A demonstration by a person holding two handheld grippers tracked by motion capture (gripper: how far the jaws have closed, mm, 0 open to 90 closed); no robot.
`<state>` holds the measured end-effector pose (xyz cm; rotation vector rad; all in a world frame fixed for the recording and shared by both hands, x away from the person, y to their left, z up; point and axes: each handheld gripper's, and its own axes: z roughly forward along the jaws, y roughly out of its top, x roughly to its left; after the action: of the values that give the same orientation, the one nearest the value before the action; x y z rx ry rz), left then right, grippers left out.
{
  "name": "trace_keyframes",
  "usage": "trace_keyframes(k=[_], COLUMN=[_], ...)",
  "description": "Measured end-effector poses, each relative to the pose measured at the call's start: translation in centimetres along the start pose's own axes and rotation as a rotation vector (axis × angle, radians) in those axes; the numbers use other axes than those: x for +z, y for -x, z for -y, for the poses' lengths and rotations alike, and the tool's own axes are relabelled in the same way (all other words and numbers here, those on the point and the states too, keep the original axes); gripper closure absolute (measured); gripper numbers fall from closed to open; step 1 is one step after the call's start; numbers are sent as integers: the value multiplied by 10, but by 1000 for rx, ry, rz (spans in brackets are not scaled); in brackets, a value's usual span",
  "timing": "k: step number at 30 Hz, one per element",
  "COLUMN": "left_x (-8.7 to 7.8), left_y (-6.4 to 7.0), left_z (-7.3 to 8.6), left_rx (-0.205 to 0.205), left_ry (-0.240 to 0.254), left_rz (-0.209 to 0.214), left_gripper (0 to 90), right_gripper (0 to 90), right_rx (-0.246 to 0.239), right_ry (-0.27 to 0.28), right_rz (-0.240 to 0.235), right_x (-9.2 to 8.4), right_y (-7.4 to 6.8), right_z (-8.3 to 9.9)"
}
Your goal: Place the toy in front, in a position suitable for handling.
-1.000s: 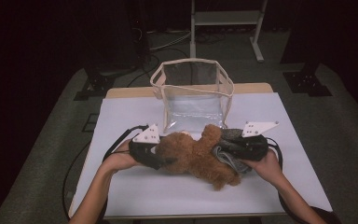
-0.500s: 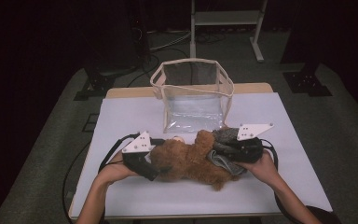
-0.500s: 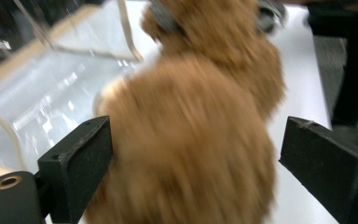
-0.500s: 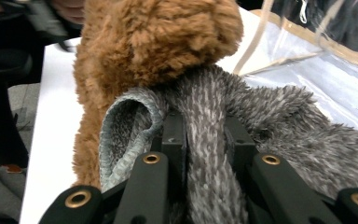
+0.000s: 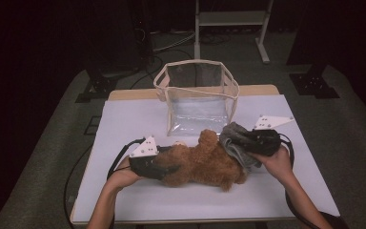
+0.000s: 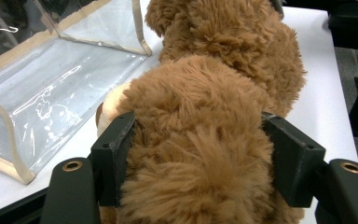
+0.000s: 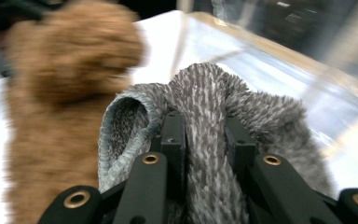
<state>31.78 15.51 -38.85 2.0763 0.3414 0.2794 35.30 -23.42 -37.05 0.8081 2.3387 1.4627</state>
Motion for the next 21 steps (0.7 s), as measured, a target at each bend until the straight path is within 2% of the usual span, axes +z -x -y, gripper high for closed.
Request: trace_keyframes(k=[2, 3, 6, 10, 12, 16, 18, 21], left_x=[0, 0, 0, 1, 1, 3, 3, 3], left_y=[1, 1, 1, 3, 4, 7, 8, 8], left_z=[1, 1, 1, 0, 0, -1, -1, -1], left_rx=[-5, -8, -10, -3, 4, 8, 15, 0], left_ry=[5, 7, 0, -3, 0, 12, 16, 34], left_rz=[-5, -7, -13, -10, -4, 10, 16, 19], left_gripper=[331, 332, 332, 342, 344, 351, 351, 350], right_gripper=[737, 737, 740, 742, 743, 743, 742, 743], right_rx=[43, 62, 96, 55, 36, -46, -74, -70], right_ry=[-2, 0, 18, 40, 47, 23, 9, -2], right_rz=[37, 40, 16, -10, -51, -86, -65, -4], right_x=[-4, -5, -8, -12, -13, -5, -1, 1], right_y=[12, 17, 21, 9, 1, -22, -27, -19], right_z=[5, 9, 13, 4, -2, -13, -15, -13])
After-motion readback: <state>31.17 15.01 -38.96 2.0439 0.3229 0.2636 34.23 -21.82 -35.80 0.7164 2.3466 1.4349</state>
